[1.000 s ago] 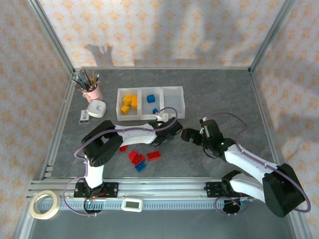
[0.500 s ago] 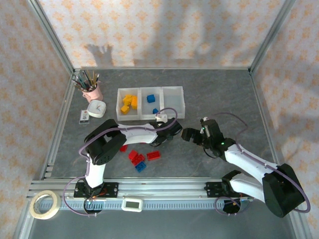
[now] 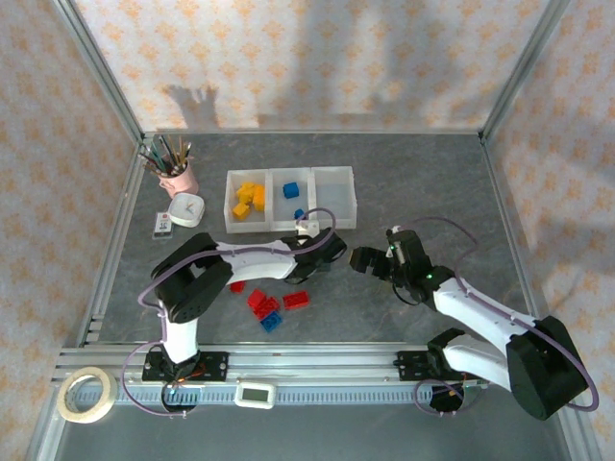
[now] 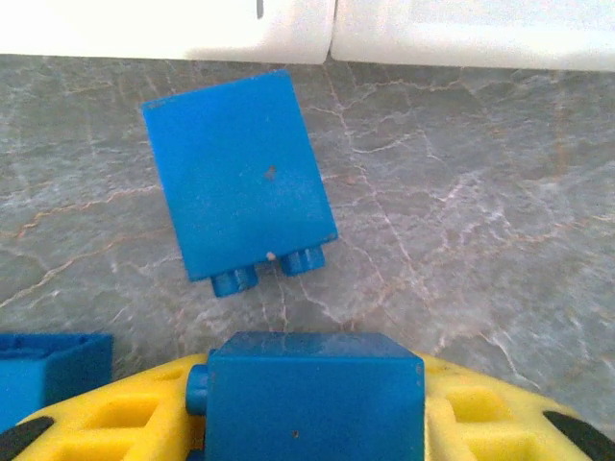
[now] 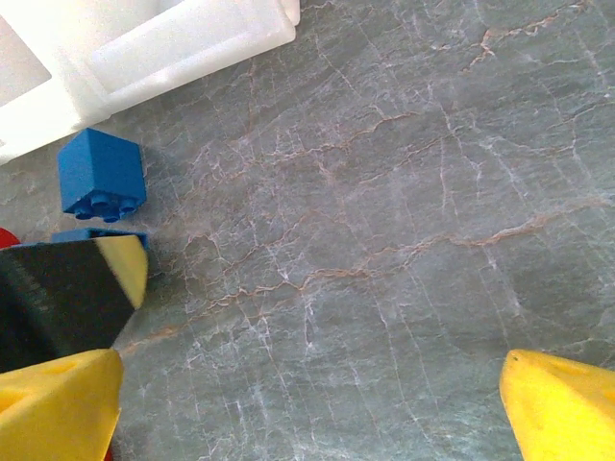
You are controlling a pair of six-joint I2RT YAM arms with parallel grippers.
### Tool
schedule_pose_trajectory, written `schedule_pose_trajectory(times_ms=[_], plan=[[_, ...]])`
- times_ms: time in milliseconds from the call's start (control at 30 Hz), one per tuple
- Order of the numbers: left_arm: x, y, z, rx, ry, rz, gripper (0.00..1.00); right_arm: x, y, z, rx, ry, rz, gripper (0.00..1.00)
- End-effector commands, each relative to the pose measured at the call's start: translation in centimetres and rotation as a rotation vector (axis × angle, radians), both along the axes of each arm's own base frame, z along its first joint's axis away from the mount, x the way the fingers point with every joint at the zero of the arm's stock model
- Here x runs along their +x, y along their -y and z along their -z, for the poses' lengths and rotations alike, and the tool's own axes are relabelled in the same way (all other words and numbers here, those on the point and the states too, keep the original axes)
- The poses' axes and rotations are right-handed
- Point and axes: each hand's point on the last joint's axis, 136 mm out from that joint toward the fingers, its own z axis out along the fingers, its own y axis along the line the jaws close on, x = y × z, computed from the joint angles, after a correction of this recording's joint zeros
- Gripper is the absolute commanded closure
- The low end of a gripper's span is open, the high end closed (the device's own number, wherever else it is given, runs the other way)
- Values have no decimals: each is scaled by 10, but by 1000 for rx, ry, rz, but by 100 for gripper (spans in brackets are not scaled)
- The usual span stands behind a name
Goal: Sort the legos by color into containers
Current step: Pick up the lego from the center of the table, then place the lego in the container.
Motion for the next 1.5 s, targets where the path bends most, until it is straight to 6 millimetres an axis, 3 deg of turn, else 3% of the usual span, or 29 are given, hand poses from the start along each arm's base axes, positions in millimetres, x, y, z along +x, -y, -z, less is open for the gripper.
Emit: schedule_pose_trajectory(times_ms=[0,167,267,367,667,767,800,933,1033,1200,1367,1467], plan=[[-4,2,-32,-59,46,21,60,12,-2,-24,16,52,9,0],[1,-12,-80,-58,144,11,62,22,-12,-46,54,95,-14,0],[20,-30,-106,-28,212,-31,62,30,-17,-55,79,116,-6,0],[47,-43,-118,-22,232,-62,62,38,-22,-61,102,123,4,0],[121,-74,-104,79,212,-140,62,57,-31,-73,128,148,16,0],[141,-81,-97,86,201,-158,61,61,-33,-66,119,126,17,0],[146,-83,-81,106,170,-161,60,61,-34,-64,119,120,12,0],[166,-83,-77,132,164,-145,53,63,-40,-67,124,114,-15,0],[172,-79,-85,130,174,-131,44,64,-40,-70,106,118,-25,0],[168,-80,-103,111,194,-130,38,64,-41,-73,89,126,-45,0],[149,-82,-133,26,228,-109,35,60,-41,-79,96,137,-53,0],[129,-81,-142,-29,235,-79,33,55,-40,-78,99,140,-55,0]])
